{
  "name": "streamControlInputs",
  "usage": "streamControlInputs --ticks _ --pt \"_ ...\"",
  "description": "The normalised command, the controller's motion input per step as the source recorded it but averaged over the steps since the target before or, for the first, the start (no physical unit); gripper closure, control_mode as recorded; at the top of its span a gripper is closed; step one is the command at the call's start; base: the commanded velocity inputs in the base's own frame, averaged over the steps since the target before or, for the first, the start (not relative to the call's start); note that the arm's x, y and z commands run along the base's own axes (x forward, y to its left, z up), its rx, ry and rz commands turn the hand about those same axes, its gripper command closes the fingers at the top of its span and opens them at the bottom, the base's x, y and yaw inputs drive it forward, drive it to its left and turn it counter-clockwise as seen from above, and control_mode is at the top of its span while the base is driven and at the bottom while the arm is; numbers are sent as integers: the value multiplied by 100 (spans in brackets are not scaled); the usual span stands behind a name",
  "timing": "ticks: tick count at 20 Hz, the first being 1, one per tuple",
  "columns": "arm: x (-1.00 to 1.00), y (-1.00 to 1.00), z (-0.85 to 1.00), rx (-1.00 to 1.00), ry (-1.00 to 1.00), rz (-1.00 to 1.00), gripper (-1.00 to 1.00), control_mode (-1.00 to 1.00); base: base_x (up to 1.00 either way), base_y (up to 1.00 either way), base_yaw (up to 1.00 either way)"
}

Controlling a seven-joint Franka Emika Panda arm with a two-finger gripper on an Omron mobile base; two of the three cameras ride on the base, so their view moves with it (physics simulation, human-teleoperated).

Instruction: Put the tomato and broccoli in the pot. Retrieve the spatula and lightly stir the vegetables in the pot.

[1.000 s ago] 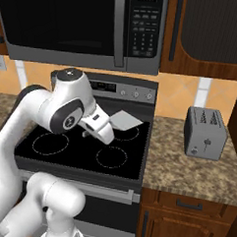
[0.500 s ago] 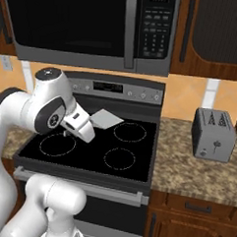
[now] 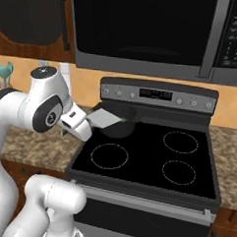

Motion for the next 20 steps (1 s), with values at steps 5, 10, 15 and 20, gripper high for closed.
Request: streamControlInputs --ticks 5,10,15,20 --pt "0 0 0 0 0 0 100 100 98 2 0" --pt "-6 0 7 0 -1 0 100 -100 38 0 0" --pt "-57 -15 35 18 -1 -4 100 -100 0 0 0" --pt "-27 -50 23 46 0 -15 100 -100 0 0 0"
